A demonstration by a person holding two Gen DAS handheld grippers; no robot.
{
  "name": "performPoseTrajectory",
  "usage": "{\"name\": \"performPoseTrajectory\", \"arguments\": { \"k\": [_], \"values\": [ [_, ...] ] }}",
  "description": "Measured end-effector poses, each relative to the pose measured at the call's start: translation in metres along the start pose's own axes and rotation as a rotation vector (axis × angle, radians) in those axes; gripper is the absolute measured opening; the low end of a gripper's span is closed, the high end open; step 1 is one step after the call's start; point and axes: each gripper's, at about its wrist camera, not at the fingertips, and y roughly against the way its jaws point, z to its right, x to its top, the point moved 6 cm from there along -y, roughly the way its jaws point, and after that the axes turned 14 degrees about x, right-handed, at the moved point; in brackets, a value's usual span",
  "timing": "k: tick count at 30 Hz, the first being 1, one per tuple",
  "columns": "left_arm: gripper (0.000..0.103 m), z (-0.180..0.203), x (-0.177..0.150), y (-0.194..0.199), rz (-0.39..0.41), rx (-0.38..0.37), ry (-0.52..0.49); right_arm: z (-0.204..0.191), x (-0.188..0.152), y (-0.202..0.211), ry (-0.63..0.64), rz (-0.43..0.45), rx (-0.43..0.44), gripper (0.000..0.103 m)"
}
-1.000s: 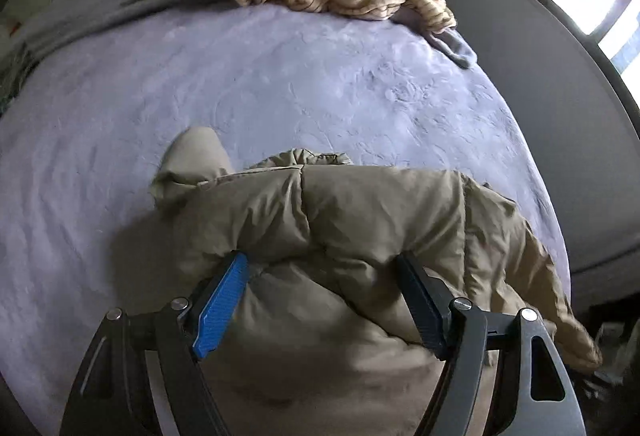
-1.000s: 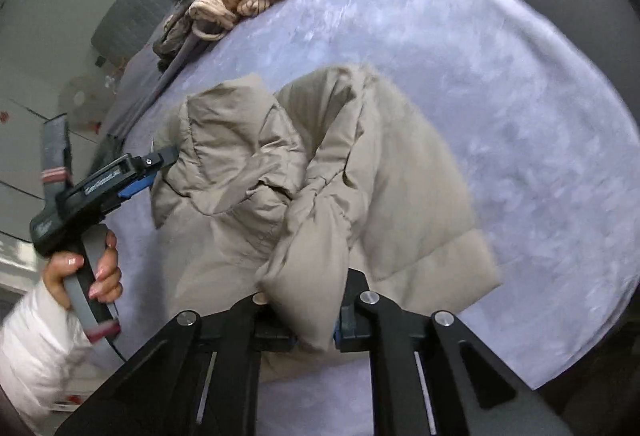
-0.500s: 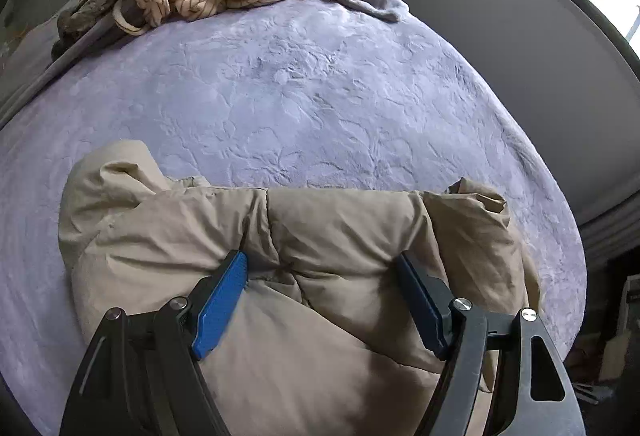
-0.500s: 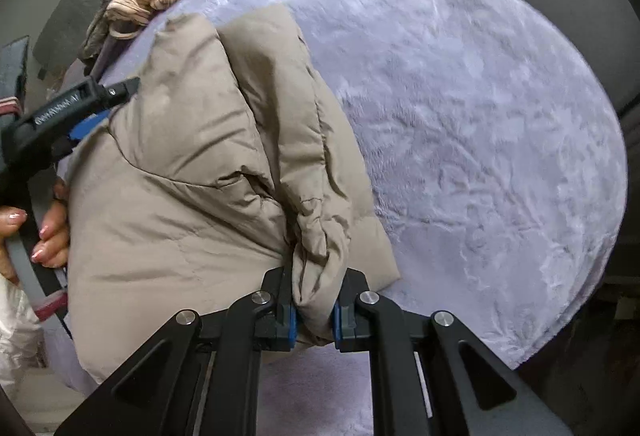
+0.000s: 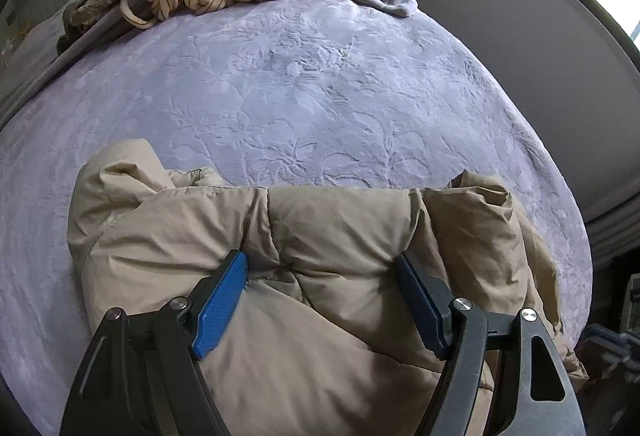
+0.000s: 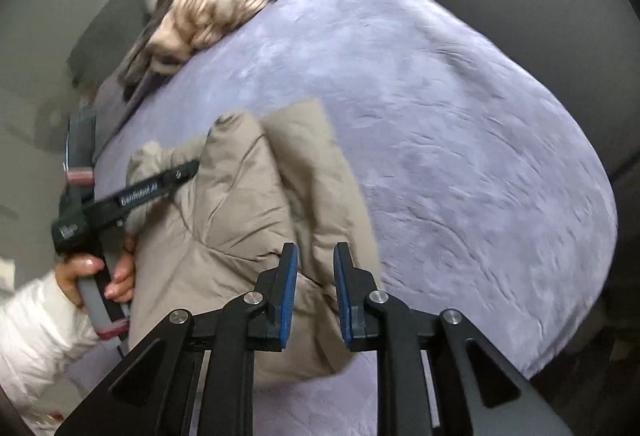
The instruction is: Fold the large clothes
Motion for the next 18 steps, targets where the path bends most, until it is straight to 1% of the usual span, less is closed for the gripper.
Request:
{"name": "performPoseTrajectory", "arguments": {
  "k": [1,2,5,7,10,13,15,18],
  "values": [
    [0.077,0.0,0.0,0.0,0.0,0.002,-0.002,-0.002,-0.002,-0.009,0.012,-0.028,0.004,0.02],
    [0.079,0.0,0.0,0.0,-0.001,0.008,-0.003,-0.002,-0.006,-0.021,0.016,-0.068,0.007,0.021],
    [0.079,-0.005,-0.001,0.004,-0.01,0.017,0.007,0.01,-0.022,-0.042,-0.014,-0.152,-0.023,0.02],
    [0.079,-0.011,-0.001,0.013,-0.016,0.028,0.018,0.014,-0.028,-0.046,-0.038,-0.176,0.001,0.02],
    [0.079,-0.026,-0.009,0.032,-0.02,0.04,0.043,0.013,-0.028,-0.047,-0.022,-0.209,0.028,0.02],
    [0.079,-0.045,-0.025,0.051,-0.037,0.043,0.081,0.014,-0.029,-0.048,0.005,-0.257,0.049,0.02],
    [0.079,-0.054,-0.041,0.061,-0.063,0.039,0.104,0.014,-0.031,-0.05,0.016,-0.283,0.064,0.02],
    [0.079,-0.064,-0.069,0.069,-0.11,0.055,0.131,0.017,-0.033,-0.056,0.015,-0.322,0.09,0.02]
  ]
}}
